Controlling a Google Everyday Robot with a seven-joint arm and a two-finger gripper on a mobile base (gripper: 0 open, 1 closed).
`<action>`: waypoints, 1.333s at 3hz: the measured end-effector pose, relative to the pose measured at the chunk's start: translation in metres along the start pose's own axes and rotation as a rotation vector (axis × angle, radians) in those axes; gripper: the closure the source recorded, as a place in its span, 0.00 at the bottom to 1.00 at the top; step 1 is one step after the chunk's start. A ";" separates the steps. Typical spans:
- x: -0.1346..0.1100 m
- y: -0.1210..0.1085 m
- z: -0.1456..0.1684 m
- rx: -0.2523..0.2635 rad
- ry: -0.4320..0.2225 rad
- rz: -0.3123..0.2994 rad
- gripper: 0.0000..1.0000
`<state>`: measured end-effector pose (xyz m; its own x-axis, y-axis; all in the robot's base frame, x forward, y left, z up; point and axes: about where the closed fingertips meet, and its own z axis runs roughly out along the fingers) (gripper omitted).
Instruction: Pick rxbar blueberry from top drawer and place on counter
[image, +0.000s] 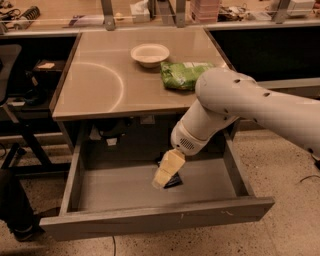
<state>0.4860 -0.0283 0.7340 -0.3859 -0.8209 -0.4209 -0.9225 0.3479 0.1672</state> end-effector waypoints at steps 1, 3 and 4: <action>-0.001 0.000 0.001 0.001 -0.001 0.003 0.00; 0.014 -0.014 0.032 -0.003 -0.104 0.170 0.00; 0.015 -0.033 0.049 0.025 -0.173 0.292 0.00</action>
Offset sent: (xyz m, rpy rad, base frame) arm 0.0018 -0.0025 -0.0139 0.0715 -0.0101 -0.0540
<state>0.5115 -0.0299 0.6787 -0.6243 -0.5968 -0.5041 -0.7721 0.5694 0.2820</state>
